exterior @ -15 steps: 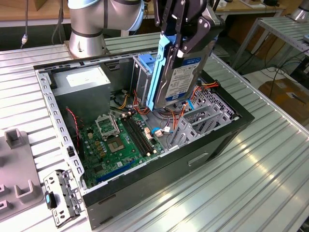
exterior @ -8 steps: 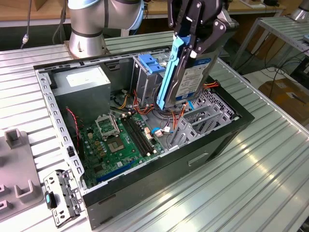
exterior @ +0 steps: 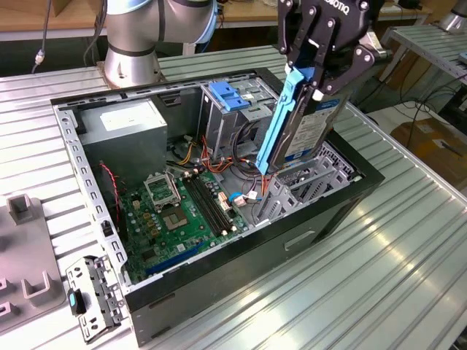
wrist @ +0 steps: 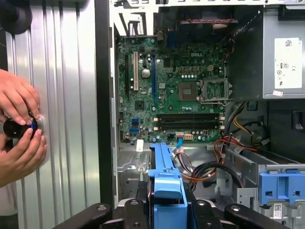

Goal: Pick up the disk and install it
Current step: 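Insert the disk into the insertion slot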

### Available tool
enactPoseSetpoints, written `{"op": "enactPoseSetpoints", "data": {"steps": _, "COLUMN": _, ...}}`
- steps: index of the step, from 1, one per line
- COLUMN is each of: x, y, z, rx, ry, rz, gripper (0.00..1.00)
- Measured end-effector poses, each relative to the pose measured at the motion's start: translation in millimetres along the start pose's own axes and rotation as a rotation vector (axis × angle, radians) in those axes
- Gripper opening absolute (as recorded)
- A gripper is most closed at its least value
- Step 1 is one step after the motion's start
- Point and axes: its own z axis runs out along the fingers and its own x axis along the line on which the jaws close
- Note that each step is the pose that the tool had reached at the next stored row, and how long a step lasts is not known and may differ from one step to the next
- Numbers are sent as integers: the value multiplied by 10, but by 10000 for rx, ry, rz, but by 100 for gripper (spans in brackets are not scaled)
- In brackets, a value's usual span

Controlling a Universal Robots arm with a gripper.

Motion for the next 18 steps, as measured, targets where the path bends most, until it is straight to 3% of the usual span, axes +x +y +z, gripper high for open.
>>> {"op": "enactPoseSetpoints", "data": {"steps": 5, "x": 52, "y": -220, "z": 37, "rx": -37, "ry": 1, "rz": -2, "gripper": 37}}
{"op": "enactPoseSetpoints", "data": {"steps": 7, "x": 49, "y": -270, "z": 53, "rx": -39, "ry": 3, "rz": -9, "gripper": 37}}
{"op": "enactPoseSetpoints", "data": {"steps": 12, "x": 46, "y": -343, "z": 111, "rx": -29, "ry": -11, "rz": -417, "gripper": 37}}
{"op": "enactPoseSetpoints", "data": {"steps": 18, "x": 45, "y": -406, "z": 145, "rx": -28, "ry": -10, "rz": -435, "gripper": 37}}
